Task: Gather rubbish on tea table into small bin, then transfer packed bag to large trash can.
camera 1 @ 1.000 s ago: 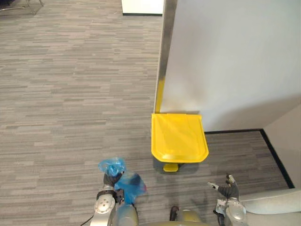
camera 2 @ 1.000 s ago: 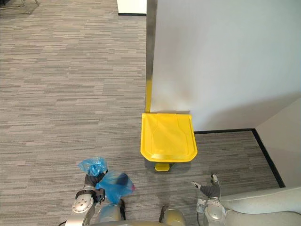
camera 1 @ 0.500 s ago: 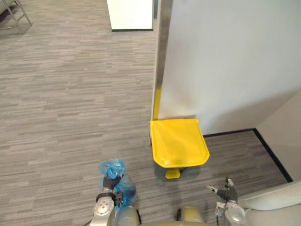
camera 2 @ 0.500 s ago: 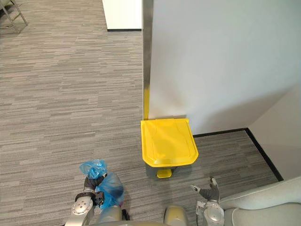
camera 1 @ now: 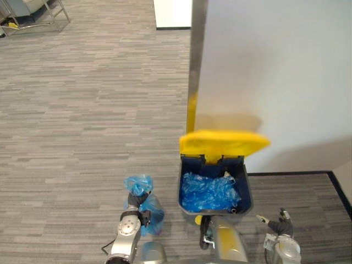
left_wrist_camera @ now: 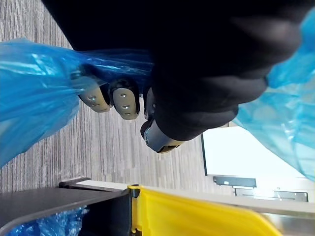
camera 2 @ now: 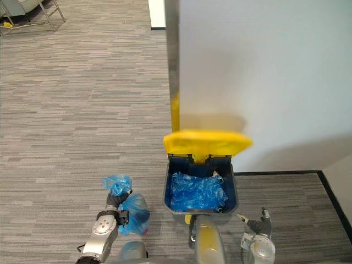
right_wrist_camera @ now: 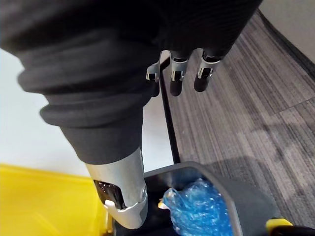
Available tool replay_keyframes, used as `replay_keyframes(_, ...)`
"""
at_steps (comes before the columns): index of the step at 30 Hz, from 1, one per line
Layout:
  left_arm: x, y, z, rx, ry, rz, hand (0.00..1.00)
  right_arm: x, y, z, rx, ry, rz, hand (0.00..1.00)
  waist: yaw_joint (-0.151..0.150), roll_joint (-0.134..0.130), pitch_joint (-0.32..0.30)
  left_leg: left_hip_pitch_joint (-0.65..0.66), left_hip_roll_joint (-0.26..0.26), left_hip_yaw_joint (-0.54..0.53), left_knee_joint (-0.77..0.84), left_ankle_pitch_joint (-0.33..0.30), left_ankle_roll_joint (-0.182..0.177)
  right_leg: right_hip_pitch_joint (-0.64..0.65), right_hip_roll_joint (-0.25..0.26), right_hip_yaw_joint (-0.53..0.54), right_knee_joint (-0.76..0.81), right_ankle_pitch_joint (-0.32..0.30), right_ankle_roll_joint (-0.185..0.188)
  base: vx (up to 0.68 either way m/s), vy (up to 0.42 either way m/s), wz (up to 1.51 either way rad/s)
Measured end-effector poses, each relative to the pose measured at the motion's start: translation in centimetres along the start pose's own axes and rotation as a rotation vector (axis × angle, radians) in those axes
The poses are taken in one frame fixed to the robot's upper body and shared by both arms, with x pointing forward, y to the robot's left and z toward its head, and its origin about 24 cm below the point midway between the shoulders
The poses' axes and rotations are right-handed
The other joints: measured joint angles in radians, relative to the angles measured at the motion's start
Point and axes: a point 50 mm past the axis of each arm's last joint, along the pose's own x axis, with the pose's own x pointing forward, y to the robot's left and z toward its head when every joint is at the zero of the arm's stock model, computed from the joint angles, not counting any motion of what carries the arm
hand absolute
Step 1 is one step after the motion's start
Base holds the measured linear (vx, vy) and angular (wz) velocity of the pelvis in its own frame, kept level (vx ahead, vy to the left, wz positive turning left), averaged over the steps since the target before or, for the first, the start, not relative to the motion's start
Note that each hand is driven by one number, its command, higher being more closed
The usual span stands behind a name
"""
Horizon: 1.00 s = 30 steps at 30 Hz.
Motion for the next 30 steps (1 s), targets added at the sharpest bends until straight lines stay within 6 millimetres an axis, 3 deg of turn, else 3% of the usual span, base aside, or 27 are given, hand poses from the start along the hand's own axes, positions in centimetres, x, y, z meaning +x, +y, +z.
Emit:
replay_keyframes(3,0.5,-0.7,0.6,-0.006,-0.017,-0.018,1.0,0.3,0.6,0.8,0.039,-0.017,0.014,0.0,-0.031,-0.003,-0.004,-0.001,0.017,-0.023,-0.111,0.076,-0.024,0.0,0.001,-0.046,-0.045,0.008,-0.03,0.2,-0.246,0.34)
replay_keyframes(6,0.6,-0.5,0.8,-0.003,-0.022,-0.016,1.0,0.3,2.2,1.3,0.033,-0.031,0.064,0.0,-0.048,-0.005,-0.006,-0.031,0.02,-0.018,-0.165,0.098,-0.043,-0.019,-0.007,-0.081,-0.082,0.023,-0.053,0.01,-0.107,0.28)
replay_keyframes(7,0.5,-0.5,0.7,-0.002,-0.019,-0.015,1.0,0.3,2.7,1.6,0.029,-0.041,0.08,0.0,-0.046,-0.007,-0.008,-0.037,0.021,-0.019,-0.173,0.1,-0.045,-0.028,-0.008,-0.081,-0.079,0.024,-0.052,-0.08,-0.073,0.18)
replay_keyframes(11,0.1,0.9,-0.1,0.038,0.0,0.003,1.0,-0.3,7.6,3.3,-0.05,-0.109,0.271,0.0,-0.025,-0.026,-0.034,-0.091,0.021,-0.07,-0.224,0.102,-0.047,-0.086,0.026,-0.035,-0.108,0.053,-0.016,-0.07,-0.131,0.16)
replay_keyframes(13,0.3,1.3,0.1,0.053,-0.009,0.007,1.0,-0.3,10.0,5.9,-0.07,-0.191,0.352,0.0,-0.023,-0.023,-0.041,-0.11,0.013,-0.109,-0.279,0.128,-0.078,-0.101,0.031,-0.048,-0.154,0.072,-0.027,-0.02,-0.161,0.5)
replay_keyframes(14,0.4,1.1,0.5,0.051,-0.025,0.003,1.0,0.0,11.5,8.8,-0.081,-0.28,0.39,0.0,-0.016,-0.022,-0.043,-0.168,-0.016,-0.124,-0.184,0.126,-0.079,-0.121,0.023,-0.06,-0.179,0.096,-0.049,-0.04,-0.092,0.31)
replay_keyframes(15,0.5,1.0,0.6,0.052,-0.03,-0.001,1.0,0.1,12.1,10.0,-0.091,-0.319,0.404,0.0,-0.01,-0.02,-0.042,-0.195,-0.033,-0.128,-0.14,0.125,-0.078,-0.127,0.023,-0.064,-0.19,0.107,-0.065,-0.11,-0.087,0.2)
replay_keyframes(16,0.7,0.7,1.0,0.056,-0.049,-0.014,1.0,0.4,13.2,12.7,-0.11,-0.394,0.424,0.0,0.008,-0.015,-0.039,-0.233,-0.064,-0.122,-0.079,0.126,-0.068,-0.14,0.024,-0.08,-0.206,0.127,-0.076,-0.14,-0.072,0.39)
replay_keyframes(17,1.0,0.6,1.6,0.058,-0.071,-0.02,1.0,0.7,13.9,15.4,-0.124,-0.459,0.428,0.0,0.006,-0.01,-0.028,-0.258,-0.068,-0.111,-0.08,0.121,-0.057,-0.142,0.017,-0.108,-0.217,0.133,-0.069,-0.13,-0.062,0.5)
replay_keyframes(18,1.2,0.5,1.9,0.058,-0.08,-0.021,1.0,0.9,14.1,16.4,-0.134,-0.477,0.425,0.0,0.009,-0.011,-0.024,-0.259,-0.068,-0.116,-0.087,0.121,-0.057,-0.143,0.013,-0.117,-0.217,0.133,-0.068,-0.09,-0.061,0.62)
replay_keyframes(20,1.5,0.7,2.7,0.065,-0.12,-0.02,1.0,1.8,14.1,20.1,-0.167,-0.532,0.387,0.0,0.02,-0.01,-0.007,-0.274,-0.078,-0.137,-0.093,0.119,-0.054,-0.149,0.0,-0.132,-0.223,0.145,-0.074,-0.12,-0.048,0.27)
replay_keyframes(21,1.6,1.2,3.1,0.073,-0.138,-0.014,1.0,1.9,13.6,23.3,-0.171,-0.605,0.354,0.0,0.028,0.0,0.019,-0.285,-0.085,-0.14,-0.092,0.12,-0.05,-0.15,-0.006,-0.132,-0.225,0.153,-0.067,-0.16,-0.026,0.09)
replay_keyframes(22,1.7,1.4,3.3,0.074,-0.145,-0.01,1.0,1.8,13.3,24.6,-0.172,-0.638,0.341,0.0,0.03,0.004,0.029,-0.289,-0.086,-0.138,-0.092,0.122,-0.042,-0.15,-0.007,-0.13,-0.23,0.157,-0.059,-0.21,-0.041,0.13)
replay_keyframes(23,2.1,1.9,4.0,0.079,-0.172,-0.003,1.0,1.3,12.6,28.5,-0.164,-0.735,0.299,0.0,0.034,0.01,0.059,-0.299,-0.087,-0.157,-0.096,0.124,-0.037,-0.151,-0.005,-0.123,-0.246,0.173,-0.036,-0.13,-0.033,0.18)
replay_keyframes(25,2.3,2.2,5.4,0.079,-0.227,-0.001,1.0,0.5,11.5,32.5,-0.169,-0.831,0.256,0.0,0.034,0.011,0.088,-0.315,-0.098,-0.18,-0.1,0.127,-0.042,-0.151,0.0,-0.126,-0.272,0.182,-0.031,-0.14,-0.047,0.28)
replay_keyframes(26,2.3,1.8,6.3,0.071,-0.266,-0.014,1.0,0.3,11.0,33.9,-0.187,-0.853,0.235,0.0,0.033,0.015,0.099,-0.328,-0.104,-0.211,-0.08,0.127,-0.042,-0.153,0.003,-0.14,-0.287,0.183,-0.032,-0.12,-0.057,0.25)
replay_keyframes(28,2.2,0.9,7.7,0.061,-0.325,-0.049,1.0,0.1,10.7,34.7,-0.179,-0.869,0.228,0.0,0.035,0.019,0.115,-0.358,-0.105,-0.228,-0.038,0.125,-0.044,-0.153,0.008,-0.159,-0.292,0.199,-0.047,-0.08,-0.034,0.04)
replay_keyframes(30,2.8,-0.7,10.1,0.059,-0.409,-0.112,1.0,-0.4,10.5,36.0,-0.174,-0.9,0.225,0.0,0.03,0.024,0.151,-0.374,-0.099,-0.241,-0.028,0.123,-0.036,-0.153,0.015,-0.156,-0.287,0.207,-0.036,-0.13,-0.056,0.14)
